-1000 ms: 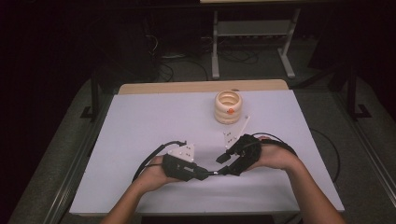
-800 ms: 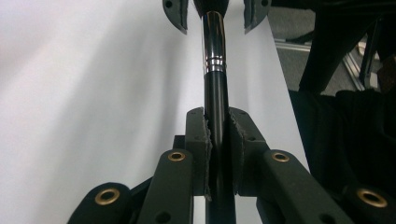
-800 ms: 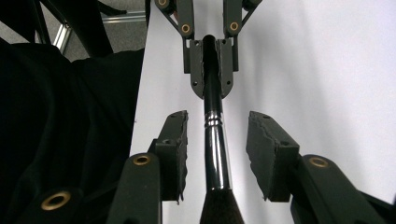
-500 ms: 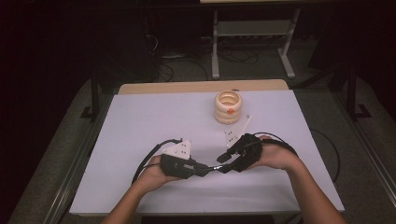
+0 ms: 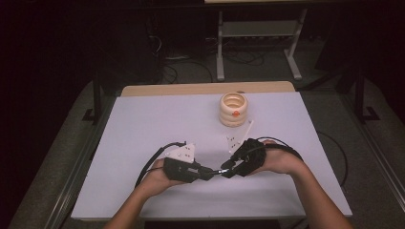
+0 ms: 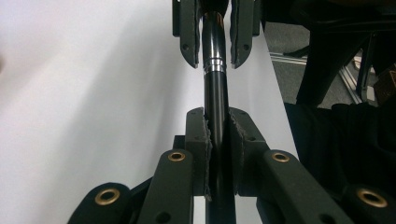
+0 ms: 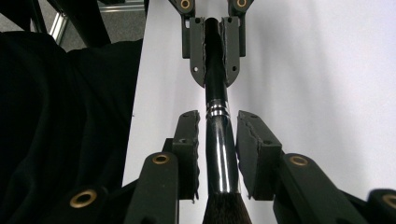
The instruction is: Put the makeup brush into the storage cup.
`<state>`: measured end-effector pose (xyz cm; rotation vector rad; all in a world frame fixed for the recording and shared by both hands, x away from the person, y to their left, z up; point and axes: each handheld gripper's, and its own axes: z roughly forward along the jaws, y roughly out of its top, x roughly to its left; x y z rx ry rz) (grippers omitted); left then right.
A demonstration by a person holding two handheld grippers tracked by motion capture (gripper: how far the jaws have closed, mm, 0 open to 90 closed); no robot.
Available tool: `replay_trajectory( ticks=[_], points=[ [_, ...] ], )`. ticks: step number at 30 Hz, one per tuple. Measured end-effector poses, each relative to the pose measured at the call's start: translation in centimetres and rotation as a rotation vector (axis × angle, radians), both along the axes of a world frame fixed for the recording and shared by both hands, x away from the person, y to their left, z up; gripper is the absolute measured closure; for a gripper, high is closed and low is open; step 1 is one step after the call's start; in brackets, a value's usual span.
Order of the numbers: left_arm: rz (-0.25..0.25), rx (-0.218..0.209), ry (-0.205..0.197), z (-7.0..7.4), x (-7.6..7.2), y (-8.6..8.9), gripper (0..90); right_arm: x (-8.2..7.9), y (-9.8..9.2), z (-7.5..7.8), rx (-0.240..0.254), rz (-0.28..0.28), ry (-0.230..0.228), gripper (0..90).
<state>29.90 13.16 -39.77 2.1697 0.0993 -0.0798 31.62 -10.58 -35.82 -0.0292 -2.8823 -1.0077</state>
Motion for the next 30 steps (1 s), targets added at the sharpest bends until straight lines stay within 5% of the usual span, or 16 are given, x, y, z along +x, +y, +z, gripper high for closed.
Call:
replay_trajectory(
  ticks=[19,30],
  points=[
    [-0.016,0.026,0.001,-0.34,-0.08,-0.39,78.1,-0.26,0.19,-0.31,-0.037,0.014,-0.009,75.9],
    [-0.003,0.036,0.017,-0.31,-0.09,-0.26,64.6,-0.69,0.33,-0.42,-0.096,0.024,0.003,76.0]
  ],
)
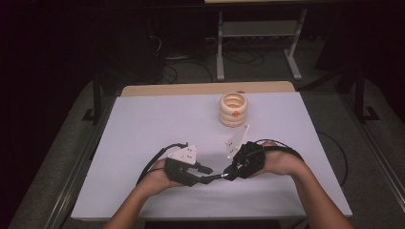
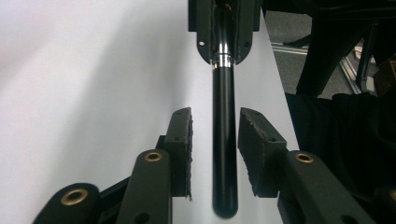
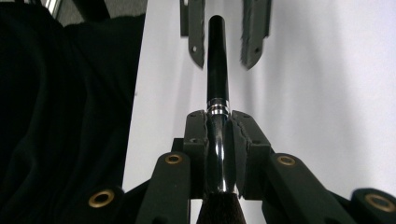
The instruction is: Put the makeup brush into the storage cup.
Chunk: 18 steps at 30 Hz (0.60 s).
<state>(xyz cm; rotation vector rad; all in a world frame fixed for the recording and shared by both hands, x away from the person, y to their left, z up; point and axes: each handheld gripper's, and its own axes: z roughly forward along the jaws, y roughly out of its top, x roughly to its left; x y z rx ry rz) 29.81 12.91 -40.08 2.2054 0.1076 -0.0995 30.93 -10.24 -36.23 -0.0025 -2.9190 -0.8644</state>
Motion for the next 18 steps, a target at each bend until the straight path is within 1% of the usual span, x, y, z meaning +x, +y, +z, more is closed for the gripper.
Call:
replay_trajectory(
  ticks=[1,2,4,5,7,8,10,11,12,13,14,15,16,17,18],
  points=[
    [0.0,0.008,0.001,0.0,0.0,0.0,63.9,0.0,0.1,-0.1,-0.021,0.004,-0.012,76.0],
    [-0.005,0.019,-0.003,0.1,0.1,0.0,63.4,0.0,0.2,-0.1,-0.038,0.004,-0.014,76.0],
    [0.005,0.022,0.015,0.1,-0.1,-0.1,62.8,0.0,0.4,-0.1,-0.061,0.005,-0.02,76.1],
    [0.0,0.031,0.014,0.2,-0.1,-0.2,62.7,-0.1,0.5,0.0,-0.074,0.0,-0.022,76.0],
    [0.007,0.05,0.014,0.3,-0.3,-0.4,62.5,-0.2,0.8,0.3,-0.102,0.004,-0.031,76.0],
    [0.001,0.066,0.006,0.4,-0.3,-0.4,62.5,-0.2,0.9,0.6,-0.113,0.009,-0.032,76.1],
    [-0.002,0.072,0.004,0.5,-0.4,-0.6,62.6,-0.2,1.2,1.1,-0.142,0.014,-0.03,76.0],
    [-0.001,0.072,0.007,0.5,-0.4,-0.7,62.7,-0.1,1.4,1.3,-0.157,0.023,-0.042,76.0],
    [-0.002,0.077,0.003,0.6,-0.4,-0.8,62.7,-0.1,1.6,1.6,-0.167,0.03,-0.046,76.0],
    [0.005,0.08,0.012,0.7,-0.5,-0.9,62.7,-0.1,1.7,1.8,-0.178,0.035,-0.043,76.0],
    [-0.001,0.087,0.011,0.8,-0.5,-1.0,62.7,-0.1,1.8,2.0,-0.191,0.041,-0.043,76.0],
    [0.0,0.092,0.014,0.8,-0.5,-1.1,62.8,-0.1,2.0,2.0,-0.193,0.05,-0.047,76.0],
    [-0.003,0.096,0.013,0.9,-0.5,-1.2,63.0,-0.1,2.1,2.1,-0.206,0.047,-0.048,76.0],
    [-0.008,0.103,0.006,1.0,-0.5,-1.2,63.4,-0.1,2.3,2.1,-0.215,0.049,-0.047,76.0],
    [-0.007,0.107,0.006,1.0,-0.5,-1.3,63.5,0.0,2.4,2.1,-0.214,0.059,-0.048,76.0]
  ],
)
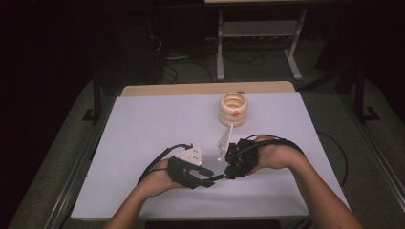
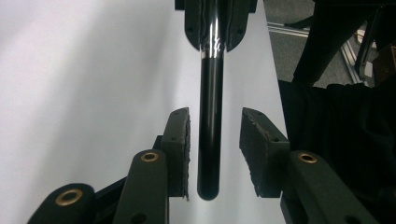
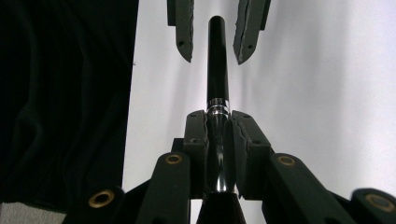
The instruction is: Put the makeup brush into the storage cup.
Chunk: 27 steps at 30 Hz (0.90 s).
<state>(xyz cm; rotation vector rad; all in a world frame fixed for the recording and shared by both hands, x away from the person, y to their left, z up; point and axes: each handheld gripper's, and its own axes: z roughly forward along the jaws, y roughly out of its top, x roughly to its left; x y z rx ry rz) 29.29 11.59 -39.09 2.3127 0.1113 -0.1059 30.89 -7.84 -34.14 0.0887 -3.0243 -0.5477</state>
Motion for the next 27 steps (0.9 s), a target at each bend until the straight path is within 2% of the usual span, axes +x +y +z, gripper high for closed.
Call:
replay_trajectory(
  ticks=[5,7,15,18,20,21,23,27],
  points=[
    [0.0,0.027,0.0,0.2,0.2,-0.3,63.8,0.2,0.5,-0.5,-0.012,0.018,0.011,76.0],
    [0.003,0.023,0.011,0.3,0.2,-0.4,64.6,0.2,0.7,-0.5,-0.028,0.007,0.012,76.0],
    [0.006,0.036,0.015,0.3,0.3,-0.9,68.0,0.3,1.1,-0.5,-0.021,0.012,0.011,76.0],
    [0.02,0.017,0.025,0.2,0.1,-1.2,69.5,0.4,1.3,-0.5,-0.017,0.022,0.009,76.0],
    [0.003,0.038,0.008,0.3,0.3,-1.2,70.7,0.4,1.4,-0.5,-0.019,0.027,0.007,76.0],
    [0.022,0.026,0.014,0.3,0.2,-1.3,70.7,0.4,1.5,-0.4,-0.021,0.026,0.006,76.0],
    [0.021,0.036,0.004,0.3,0.3,-1.4,71.7,0.3,1.5,-0.4,-0.037,0.018,0.02,76.0],
    [0.025,0.038,0.01,0.1,0.4,-1.5,74.1,0.3,1.5,-0.4,-0.031,0.02,0.021,76.0]
  ],
)
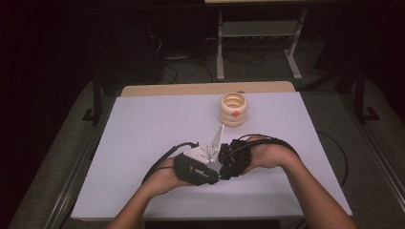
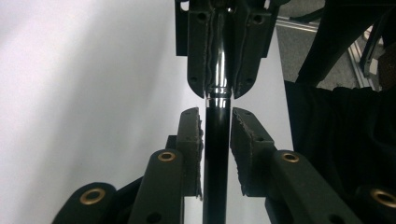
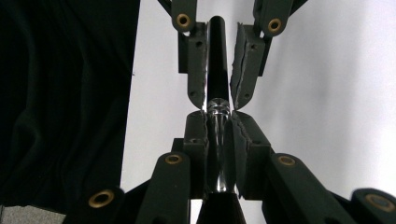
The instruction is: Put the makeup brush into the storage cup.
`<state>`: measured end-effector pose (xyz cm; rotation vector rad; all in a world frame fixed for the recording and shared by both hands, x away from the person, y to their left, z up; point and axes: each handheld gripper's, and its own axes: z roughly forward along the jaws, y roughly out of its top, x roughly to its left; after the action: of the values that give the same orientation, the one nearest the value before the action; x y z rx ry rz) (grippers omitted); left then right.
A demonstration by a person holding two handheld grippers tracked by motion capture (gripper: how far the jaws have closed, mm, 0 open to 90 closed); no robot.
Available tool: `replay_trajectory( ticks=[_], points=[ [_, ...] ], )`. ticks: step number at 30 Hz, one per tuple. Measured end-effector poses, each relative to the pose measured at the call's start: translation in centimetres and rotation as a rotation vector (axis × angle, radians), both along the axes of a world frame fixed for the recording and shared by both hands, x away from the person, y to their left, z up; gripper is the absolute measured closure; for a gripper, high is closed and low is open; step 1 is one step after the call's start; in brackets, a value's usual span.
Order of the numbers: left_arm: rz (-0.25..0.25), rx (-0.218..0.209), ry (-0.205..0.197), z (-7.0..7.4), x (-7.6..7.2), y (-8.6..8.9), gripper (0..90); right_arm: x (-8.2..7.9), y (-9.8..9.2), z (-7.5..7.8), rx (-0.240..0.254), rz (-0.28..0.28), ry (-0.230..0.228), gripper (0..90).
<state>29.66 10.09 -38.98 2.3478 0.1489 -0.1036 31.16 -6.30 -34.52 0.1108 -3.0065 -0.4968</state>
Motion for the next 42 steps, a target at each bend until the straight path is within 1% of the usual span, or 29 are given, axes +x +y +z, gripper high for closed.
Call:
replay_trajectory(
  ticks=[1,2,4,6,7,8,11,12,13,14,15,16,17,19,20,23,25,26,27,28,29,31,32,34,35,36,38,39,42],
  points=[
    [0.003,0.001,0.001,-0.1,0.0,0.0,74.7,0.1,0.0,0.0,0.004,0.006,-0.008,76.0],
    [0.003,-0.002,0.001,-0.1,0.0,-0.1,75.7,0.0,0.0,0.0,0.015,-0.002,0.0,76.0],
    [0.0,-0.005,0.007,-0.1,-0.1,-0.1,78.2,0.1,0.0,0.1,0.014,0.001,-0.01,76.0],
    [-0.002,-0.009,0.014,-0.2,-0.2,-0.2,78.8,0.1,-0.1,0.1,0.022,0.001,0.004,75.9],
    [-0.008,-0.009,0.015,-0.2,-0.2,-0.2,79.0,0.1,-0.1,0.1,0.016,0.006,0.002,75.9],
    [-0.009,-0.01,0.018,-0.2,-0.2,-0.2,79.1,-0.1,-0.1,0.1,0.008,-0.007,0.016,75.6],
    [-0.02,-0.009,0.02,-0.2,-0.2,-0.2,79.4,-0.1,-0.1,0.1,0.012,0.005,0.013,74.6],
    [-0.022,-0.003,0.02,-0.2,-0.3,-0.2,79.5,-0.1,-0.2,0.1,0.014,0.015,0.012,70.5],
    [-0.022,-0.003,0.021,-0.2,-0.3,-0.2,79.5,0.0,-0.2,0.2,0.027,0.011,0.004,63.9],
    [-0.027,0.005,0.011,-0.2,-0.2,-0.1,79.5,0.1,-0.4,0.2,0.042,0.009,0.0,58.7],
    [-0.032,0.014,0.003,-0.2,-0.2,-0.1,79.5,0.1,-0.6,0.3,0.061,-0.009,0.017,55.3],
    [-0.021,0.008,0.003,-0.2,-0.2,0.0,79.5,0.2,-0.8,0.5,0.08,-0.017,-0.004,51.2],
    [-0.012,0.001,0.004,-0.2,-0.3,0.0,79.5,0.4,-1.0,0.7,0.106,-0.036,-0.02,47.6],
    [-0.001,0.003,0.002,-0.2,-0.3,0.2,79.5,0.6,-1.6,1.1,0.152,-0.075,-0.011,43.4],
    [0.002,0.005,-0.001,-0.2,-0.3,0.3,79.5,0.7,-2.0,1.3,0.188,-0.083,-0.025,38.4],
    [0.029,-0.011,-0.005,-0.3,-0.2,0.5,79.5,0.8,-2.8,1.6,0.247,-0.138,-0.023,30.3],
    [0.055,-0.02,0.001,-0.3,-0.1,0.7,79.5,0.7,-3.3,1.6,0.275,-0.198,-0.016,24.6],
    [0.063,-0.028,0.001,-0.4,0.0,0.8,79.5,0.8,-3.6,1.6,0.291,-0.207,-0.031,22.6],
    [0.074,-0.031,0.01,-0.4,0.1,1.0,79.5,0.9,-3.7,1.5,0.302,-0.208,-0.039,21.4],
    [0.085,-0.033,0.009,-0.4,0.1,1.1,79.5,0.9,-4.0,1.3,0.324,-0.223,-0.044,18.2],
    [0.094,-0.036,0.012,-0.4,0.2,1.2,79.5,1.0,-4.2,1.2,0.353,-0.24,-0.052,16.9],
    [0.113,-0.036,0.012,-0.5,0.3,1.4,79.5,1.3,-4.6,1.0,0.395,-0.27,-0.04,13.3],
    [0.129,-0.042,0.023,-0.6,0.3,1.6,79.5,1.3,-4.8,0.8,0.417,-0.287,-0.054,12.9],
    [0.14,-0.041,0.02,-0.6,0.4,1.9,79.5,1.4,-5.2,0.6,0.456,-0.337,-0.06,9.8],
    [0.14,-0.042,0.004,-0.5,0.6,2.0,79.5,1.4,-5.4,0.5,0.48,-0.365,-0.062,8.4],
    [0.149,-0.045,0.003,-0.5,0.6,2.1,79.5,1.4,-5.6,0.4,0.5,-0.392,-0.058,7.8],
    [0.175,-0.062,0.0,-0.4,0.6,2.4,79.5,1.5,-6.0,0.3,0.539,-0.435,-0.068,5.9],
    [0.19,-0.076,0.007,-0.3,0.6,2.5,79.5,1.5,-6.1,0.3,0.56,-0.459,-0.066,4.9],
    [0.22,-0.088,-0.003,-0.1,0.7,2.9,79.5,1.4,-6.6,0.1,0.61,-0.549,-0.064,3.6]
  ],
)
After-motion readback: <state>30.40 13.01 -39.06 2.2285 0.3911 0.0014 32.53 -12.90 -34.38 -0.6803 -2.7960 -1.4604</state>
